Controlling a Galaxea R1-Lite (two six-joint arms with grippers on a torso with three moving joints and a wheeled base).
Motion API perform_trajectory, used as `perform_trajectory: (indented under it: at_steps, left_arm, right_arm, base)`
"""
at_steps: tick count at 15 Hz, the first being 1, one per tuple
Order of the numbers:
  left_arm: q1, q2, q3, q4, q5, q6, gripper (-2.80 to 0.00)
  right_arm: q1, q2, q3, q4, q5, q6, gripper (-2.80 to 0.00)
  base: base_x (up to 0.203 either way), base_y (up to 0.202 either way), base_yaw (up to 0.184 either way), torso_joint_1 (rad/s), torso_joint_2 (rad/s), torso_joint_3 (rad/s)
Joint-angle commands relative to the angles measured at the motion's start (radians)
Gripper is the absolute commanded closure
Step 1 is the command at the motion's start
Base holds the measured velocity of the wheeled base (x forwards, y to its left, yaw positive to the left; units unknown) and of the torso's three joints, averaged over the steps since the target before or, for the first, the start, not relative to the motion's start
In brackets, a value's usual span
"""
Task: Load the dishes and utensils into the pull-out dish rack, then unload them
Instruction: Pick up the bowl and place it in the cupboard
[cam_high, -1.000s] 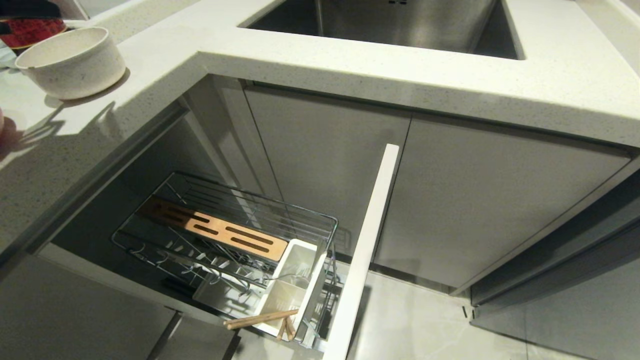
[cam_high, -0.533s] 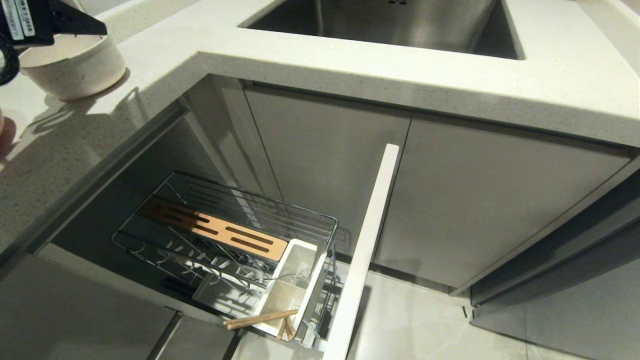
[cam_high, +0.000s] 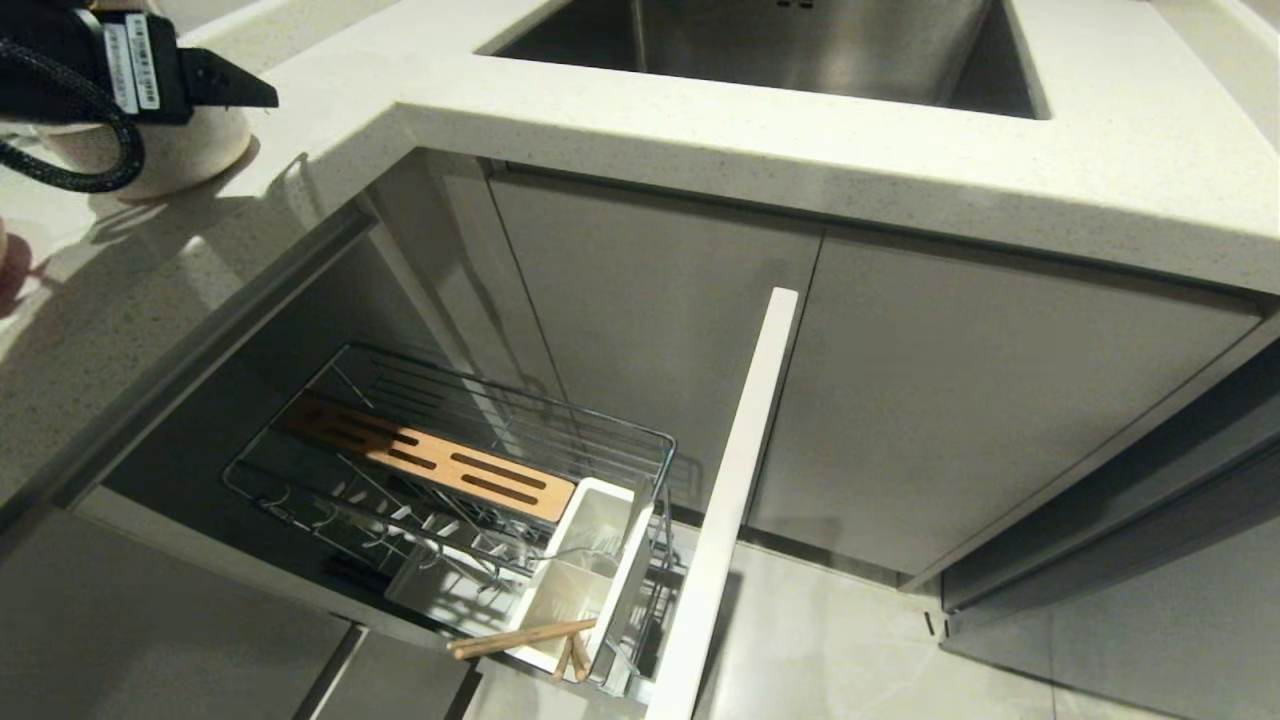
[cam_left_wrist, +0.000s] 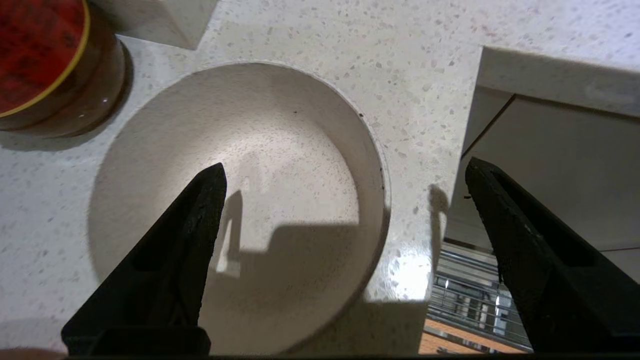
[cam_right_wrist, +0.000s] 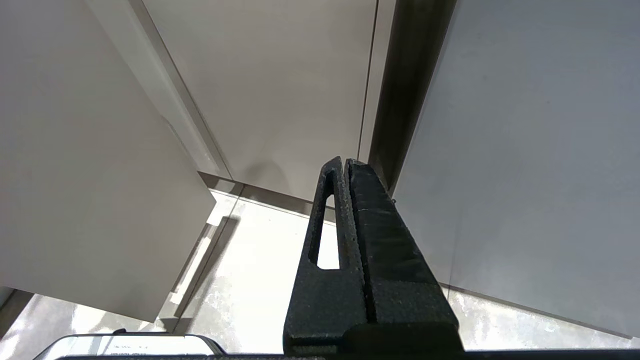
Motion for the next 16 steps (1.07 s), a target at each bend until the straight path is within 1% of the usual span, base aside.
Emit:
perform_trajectory:
  at_steps: [1,6,7,14,16]
  left_arm:
    - [0.009,0.034,-0.001,-0.007,-0.007,0.001,-2.8]
    - [0.029,0.044,-0.001,-0.015,-0.021,0.008,-2.8]
    - [0.03,0.043,-0.001,-0.015,-0.02,0.018,0.0]
    - [0.024,0.016,-0.001,-0.029,-0.02,0.027,0.0]
    - [0.015,-0.005,0.001,-0.053,-0.022,0.021,0.0]
  right_arm:
    - [0.0,0.001,0.026,-0.001,0.0,0.0,0.0]
    - [0.0,0.001,0.027,-0.001,0.0,0.0,0.0]
    - [0.0,0.001,0.026,-0.001,0.0,0.0,0.0]
    - [0.0,0.001,0.026,-0.001,0.0,0.0,0.0]
    - [0.0,0.001,0.026,-0.001,0.0,0.0,0.0]
  base:
    - [0.0,0.0,0.0,0.0,0.0,0.0]
    - [0.0,0.0,0.0,0.0,0.0,0.0]
    - [0.0,0.0,0.0,0.0,0.0,0.0]
    - [0.0,0.0,0.0,0.0,0.0,0.0]
    - [0.0,0.0,0.0,0.0,0.0,0.0]
